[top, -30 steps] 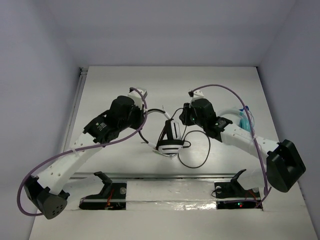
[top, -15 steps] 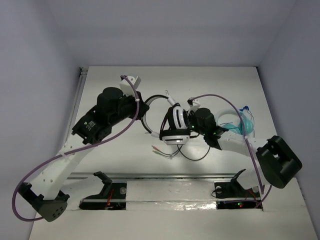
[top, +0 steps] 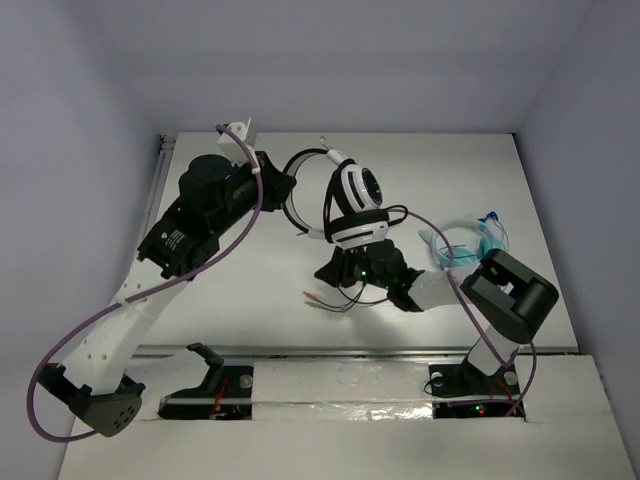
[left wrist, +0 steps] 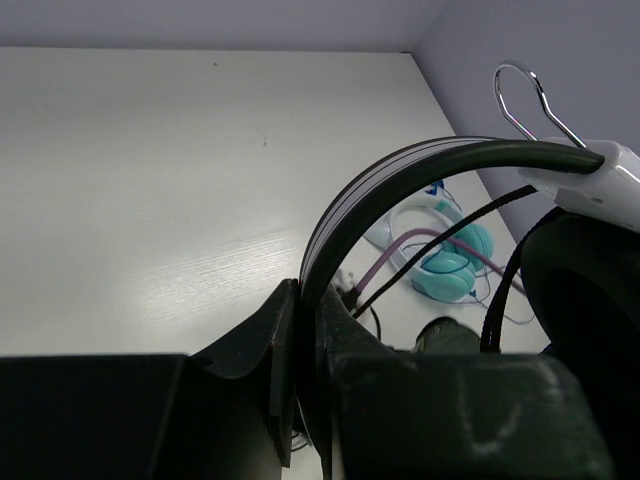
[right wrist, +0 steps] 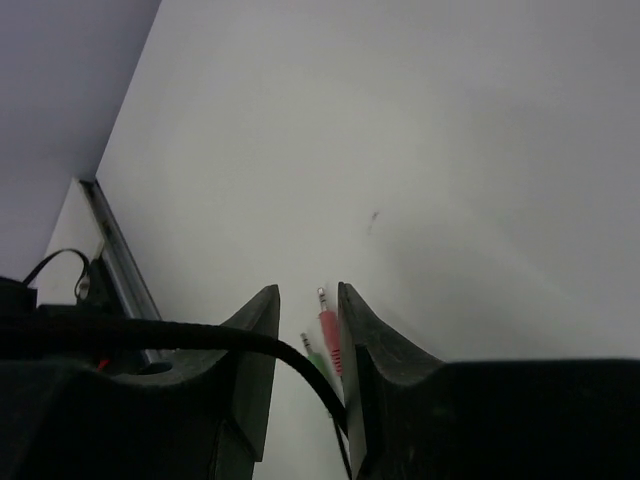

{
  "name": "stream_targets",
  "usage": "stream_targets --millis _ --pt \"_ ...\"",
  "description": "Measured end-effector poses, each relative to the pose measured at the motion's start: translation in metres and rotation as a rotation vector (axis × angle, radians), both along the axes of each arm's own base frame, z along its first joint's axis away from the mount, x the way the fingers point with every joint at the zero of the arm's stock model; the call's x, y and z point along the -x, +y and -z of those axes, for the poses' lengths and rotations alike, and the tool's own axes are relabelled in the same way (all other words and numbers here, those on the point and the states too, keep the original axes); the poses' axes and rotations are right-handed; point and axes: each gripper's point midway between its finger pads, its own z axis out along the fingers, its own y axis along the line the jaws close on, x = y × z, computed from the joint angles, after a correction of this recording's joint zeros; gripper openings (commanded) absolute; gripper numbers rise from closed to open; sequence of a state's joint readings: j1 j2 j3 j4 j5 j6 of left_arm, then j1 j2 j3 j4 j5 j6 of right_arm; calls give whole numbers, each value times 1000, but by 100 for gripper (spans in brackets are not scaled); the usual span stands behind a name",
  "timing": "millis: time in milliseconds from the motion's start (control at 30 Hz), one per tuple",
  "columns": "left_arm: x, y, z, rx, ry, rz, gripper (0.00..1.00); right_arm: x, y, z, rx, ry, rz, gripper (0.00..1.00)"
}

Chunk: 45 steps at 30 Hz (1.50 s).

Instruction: Wrap the headphones

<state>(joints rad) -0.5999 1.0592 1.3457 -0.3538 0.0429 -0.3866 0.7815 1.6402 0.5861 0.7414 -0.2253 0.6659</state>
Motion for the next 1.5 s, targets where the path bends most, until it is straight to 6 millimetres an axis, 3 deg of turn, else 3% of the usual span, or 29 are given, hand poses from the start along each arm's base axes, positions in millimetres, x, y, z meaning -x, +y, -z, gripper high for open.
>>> stream_targets --millis 200,367,467,533,733,933,1033,1200,1367,1500 --pt "-13 2 -1 5 11 -55 0 35 31 9 -39 12 -98 36" --pt "-25 20 -18 23 -29 -144 0 58 45 17 -70 36 -149 37" --pt "-35 33 -23 27 -47 -219 0 82 52 28 -60 74 -191 39" --pt "-42 44 -21 14 -50 -279 0 103 56 33 -50 91 -229 35" --pt "-58 71 5 -74 -40 -448 0 159 68 33 -9 107 -318 1" --pt "-64 102 35 -221 -24 -587 0 217 73 27 96 104 -388 0" --pt "-64 116 56 -309 -6 -644 0 236 72 24 182 89 -394 0" --pt "-62 129 90 -454 55 -673 0 242 70 -8 273 28 -364 0" --pt "-53 135 120 -559 98 -675 0 223 54 -63 281 -66 -290 0" --pt "-42 126 131 -657 98 -659 0 205 44 -107 286 -160 -227 0"
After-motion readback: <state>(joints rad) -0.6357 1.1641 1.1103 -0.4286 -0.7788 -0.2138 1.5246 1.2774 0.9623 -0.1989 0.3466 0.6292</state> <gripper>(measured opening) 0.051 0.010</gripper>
